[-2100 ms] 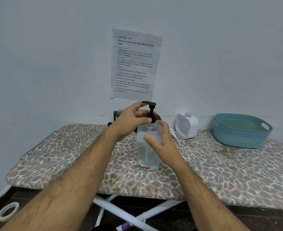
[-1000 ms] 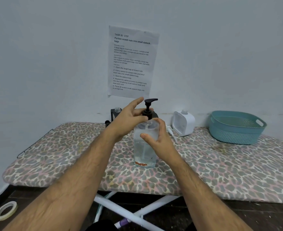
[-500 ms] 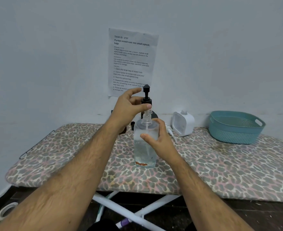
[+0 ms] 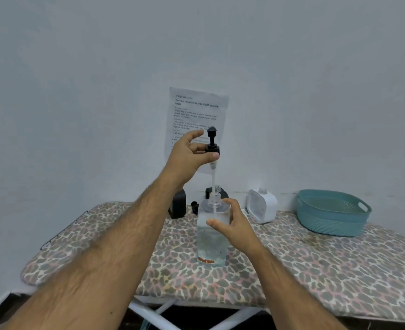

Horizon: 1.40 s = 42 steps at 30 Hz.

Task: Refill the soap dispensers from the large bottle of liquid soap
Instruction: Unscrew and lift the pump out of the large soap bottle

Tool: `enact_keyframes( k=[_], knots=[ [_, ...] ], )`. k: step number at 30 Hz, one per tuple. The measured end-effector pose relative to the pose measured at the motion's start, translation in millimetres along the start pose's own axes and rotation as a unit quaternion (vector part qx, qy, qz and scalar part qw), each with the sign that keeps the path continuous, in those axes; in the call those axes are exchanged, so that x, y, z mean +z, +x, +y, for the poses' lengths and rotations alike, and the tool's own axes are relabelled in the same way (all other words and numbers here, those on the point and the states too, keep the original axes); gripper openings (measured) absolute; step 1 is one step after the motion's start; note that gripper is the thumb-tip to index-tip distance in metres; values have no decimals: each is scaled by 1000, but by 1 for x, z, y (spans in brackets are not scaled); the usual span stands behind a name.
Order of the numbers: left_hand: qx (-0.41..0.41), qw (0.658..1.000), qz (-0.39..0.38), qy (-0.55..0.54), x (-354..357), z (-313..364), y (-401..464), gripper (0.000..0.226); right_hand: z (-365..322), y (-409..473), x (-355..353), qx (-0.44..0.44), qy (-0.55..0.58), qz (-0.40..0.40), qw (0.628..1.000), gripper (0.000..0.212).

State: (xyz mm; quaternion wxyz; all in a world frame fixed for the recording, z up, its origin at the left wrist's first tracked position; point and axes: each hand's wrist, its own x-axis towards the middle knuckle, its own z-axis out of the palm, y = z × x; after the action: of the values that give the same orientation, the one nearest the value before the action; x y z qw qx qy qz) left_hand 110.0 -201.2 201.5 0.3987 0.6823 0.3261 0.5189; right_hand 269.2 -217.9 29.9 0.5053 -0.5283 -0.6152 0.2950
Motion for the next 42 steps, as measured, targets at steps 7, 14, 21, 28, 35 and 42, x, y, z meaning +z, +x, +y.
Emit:
enact_keyframes(
  k=[7,14,21,28,35,42],
  knots=[
    [23,1000,13,2,0,28,3,69,-11,0,-6,7,-15,-17,1000,60],
    [50,998,32,8,2,43,4,69,-15,-1,-7,14,-25,-21,999,60],
    [82,995,59,9,1,46,6,64,-10,1,-6,8,-17,-18,1000,64],
    [104,993,49,33,4,44,5,64,-7,2,-6,-2,-14,-15,1000,63],
    [100,993,53,32,3,42,4,63,-2,5,-5,-5,-16,-14,1000,66],
    [93,993,75,6,-4,44,5,60,-2,4,-5,-7,-10,-16,1000,65]
  ],
)
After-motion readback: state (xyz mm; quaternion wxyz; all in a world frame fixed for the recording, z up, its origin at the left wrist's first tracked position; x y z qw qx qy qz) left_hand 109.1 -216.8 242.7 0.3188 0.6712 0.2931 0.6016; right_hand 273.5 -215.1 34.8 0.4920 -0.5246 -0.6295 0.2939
